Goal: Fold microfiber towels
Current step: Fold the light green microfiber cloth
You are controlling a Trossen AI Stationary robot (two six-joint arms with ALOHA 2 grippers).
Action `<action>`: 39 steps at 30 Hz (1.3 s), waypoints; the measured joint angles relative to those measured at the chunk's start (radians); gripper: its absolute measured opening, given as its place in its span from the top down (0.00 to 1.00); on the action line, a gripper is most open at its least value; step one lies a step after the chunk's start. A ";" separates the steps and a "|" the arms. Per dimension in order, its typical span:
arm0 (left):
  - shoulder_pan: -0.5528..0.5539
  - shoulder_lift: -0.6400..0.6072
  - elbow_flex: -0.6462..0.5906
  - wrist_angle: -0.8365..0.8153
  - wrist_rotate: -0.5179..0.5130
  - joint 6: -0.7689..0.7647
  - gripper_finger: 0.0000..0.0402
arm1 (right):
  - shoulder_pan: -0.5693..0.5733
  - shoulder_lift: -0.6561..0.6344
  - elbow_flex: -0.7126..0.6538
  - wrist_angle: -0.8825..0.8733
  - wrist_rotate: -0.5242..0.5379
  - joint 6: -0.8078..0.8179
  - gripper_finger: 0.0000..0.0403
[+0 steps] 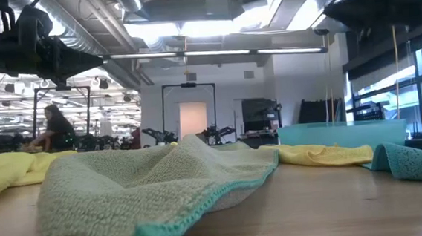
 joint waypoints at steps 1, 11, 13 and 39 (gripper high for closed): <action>0.000 0.000 0.000 0.005 -0.001 0.000 1.00 | 0.000 0.017 0.037 -0.051 0.000 -0.007 0.93; 0.033 0.000 0.074 0.147 -0.078 -0.225 1.00 | -0.013 0.451 0.500 -0.426 0.001 -0.004 0.93; 0.040 0.018 0.122 0.090 -0.051 -0.285 1.00 | -0.019 0.551 0.587 -0.559 -0.001 0.045 0.93; 0.027 0.954 0.944 0.010 0.249 -0.585 1.00 | -0.025 0.951 1.131 -0.770 -0.300 0.268 0.93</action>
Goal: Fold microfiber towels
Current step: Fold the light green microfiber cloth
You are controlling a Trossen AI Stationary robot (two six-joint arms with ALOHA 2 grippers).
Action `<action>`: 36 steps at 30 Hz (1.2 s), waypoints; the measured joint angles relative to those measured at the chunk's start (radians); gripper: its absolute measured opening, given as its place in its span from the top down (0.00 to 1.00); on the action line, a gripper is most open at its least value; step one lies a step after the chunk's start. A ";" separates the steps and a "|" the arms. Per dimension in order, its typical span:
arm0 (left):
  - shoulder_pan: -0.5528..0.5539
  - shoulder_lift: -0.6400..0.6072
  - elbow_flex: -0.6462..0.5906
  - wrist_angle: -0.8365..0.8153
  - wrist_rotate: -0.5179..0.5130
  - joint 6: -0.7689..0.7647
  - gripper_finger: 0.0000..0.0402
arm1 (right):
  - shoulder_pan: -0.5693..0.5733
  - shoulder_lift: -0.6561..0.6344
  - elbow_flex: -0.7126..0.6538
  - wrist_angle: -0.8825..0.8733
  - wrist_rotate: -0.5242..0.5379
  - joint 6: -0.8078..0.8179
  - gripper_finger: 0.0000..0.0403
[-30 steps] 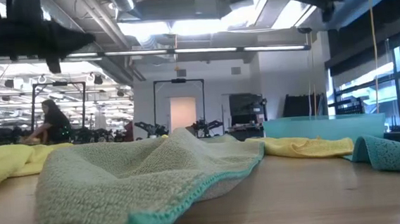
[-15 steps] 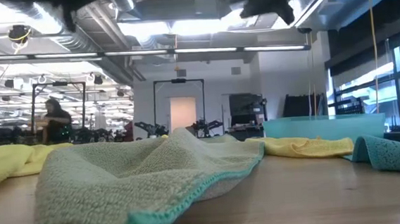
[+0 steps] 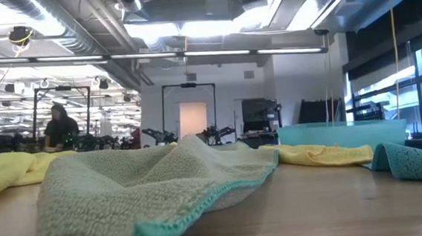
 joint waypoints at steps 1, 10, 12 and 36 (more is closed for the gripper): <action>0.000 0.011 0.009 0.014 0.012 -0.003 1.00 | 0.000 0.009 0.000 -0.040 0.012 -0.001 0.92; -0.001 0.028 0.020 0.004 0.045 -0.026 1.00 | 0.001 0.141 -0.002 -0.607 -0.119 0.043 0.66; -0.002 0.028 0.020 0.001 0.050 -0.026 1.00 | 0.002 0.169 -0.005 -0.681 -0.131 0.047 0.58; -0.002 0.025 0.020 -0.302 0.164 -0.019 1.00 | 0.063 0.115 -0.459 -0.583 -0.407 0.339 0.47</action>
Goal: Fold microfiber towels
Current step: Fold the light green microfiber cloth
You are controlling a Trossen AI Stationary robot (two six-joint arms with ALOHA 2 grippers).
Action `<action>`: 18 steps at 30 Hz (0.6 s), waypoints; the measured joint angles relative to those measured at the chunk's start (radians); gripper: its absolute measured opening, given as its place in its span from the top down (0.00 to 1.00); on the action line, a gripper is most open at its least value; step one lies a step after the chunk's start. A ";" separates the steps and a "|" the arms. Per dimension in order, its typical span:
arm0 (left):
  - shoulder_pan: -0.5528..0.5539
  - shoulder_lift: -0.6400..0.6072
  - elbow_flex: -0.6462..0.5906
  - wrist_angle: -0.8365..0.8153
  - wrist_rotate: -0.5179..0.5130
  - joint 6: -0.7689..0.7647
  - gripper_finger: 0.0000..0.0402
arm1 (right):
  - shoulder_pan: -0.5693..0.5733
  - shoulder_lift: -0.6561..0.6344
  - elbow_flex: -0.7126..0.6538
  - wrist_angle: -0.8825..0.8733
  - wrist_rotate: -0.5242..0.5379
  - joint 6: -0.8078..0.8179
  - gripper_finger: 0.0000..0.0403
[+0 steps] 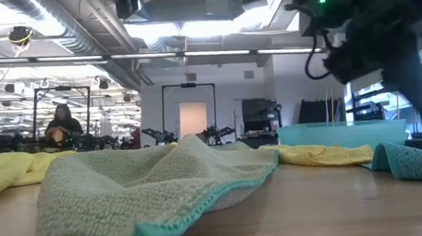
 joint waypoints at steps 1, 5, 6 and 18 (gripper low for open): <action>0.000 0.000 0.000 -0.008 0.000 0.001 1.00 | 0.012 -0.009 -0.007 0.023 -0.014 0.016 0.47; 0.000 0.000 0.000 -0.060 -0.044 0.019 1.00 | 0.059 -0.027 0.016 0.171 0.026 0.017 0.47; 0.000 0.000 0.000 -0.078 -0.059 0.019 1.00 | 0.065 -0.026 0.030 0.219 0.058 0.001 0.47; 0.000 0.000 0.000 -0.114 -0.062 -0.161 1.00 | -0.134 0.135 0.091 0.555 0.155 -0.048 0.47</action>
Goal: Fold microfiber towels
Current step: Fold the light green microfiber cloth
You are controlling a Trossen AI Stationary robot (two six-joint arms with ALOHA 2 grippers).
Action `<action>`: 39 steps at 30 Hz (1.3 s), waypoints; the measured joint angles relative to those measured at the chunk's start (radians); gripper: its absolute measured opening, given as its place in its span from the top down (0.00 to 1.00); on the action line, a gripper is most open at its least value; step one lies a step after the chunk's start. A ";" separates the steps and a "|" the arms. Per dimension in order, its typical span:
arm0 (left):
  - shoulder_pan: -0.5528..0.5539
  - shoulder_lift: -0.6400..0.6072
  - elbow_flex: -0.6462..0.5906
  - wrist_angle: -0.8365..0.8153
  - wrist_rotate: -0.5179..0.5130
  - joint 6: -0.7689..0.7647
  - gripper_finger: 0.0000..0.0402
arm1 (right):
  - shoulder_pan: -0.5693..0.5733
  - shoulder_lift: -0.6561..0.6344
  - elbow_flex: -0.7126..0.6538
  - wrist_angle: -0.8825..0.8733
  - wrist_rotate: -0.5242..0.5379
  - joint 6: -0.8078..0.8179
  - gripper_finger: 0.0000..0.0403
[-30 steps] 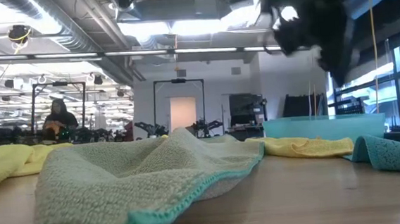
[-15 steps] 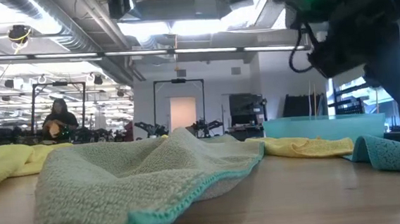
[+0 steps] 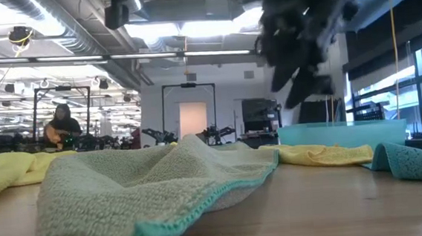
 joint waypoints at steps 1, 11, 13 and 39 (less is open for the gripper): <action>0.000 0.000 0.000 0.000 0.000 -0.003 1.00 | -0.023 0.029 0.000 0.015 -0.024 -0.010 0.47; -0.028 -0.013 0.000 0.009 0.043 -0.030 1.00 | -0.119 0.272 0.174 0.073 -0.057 -0.270 0.47; -0.039 -0.013 0.000 0.004 0.051 -0.031 1.00 | -0.128 0.316 0.218 0.066 -0.033 -0.297 0.47; -0.065 -0.031 0.000 -0.007 0.049 -0.020 1.00 | -0.172 0.450 0.315 -0.109 -0.442 -0.324 0.58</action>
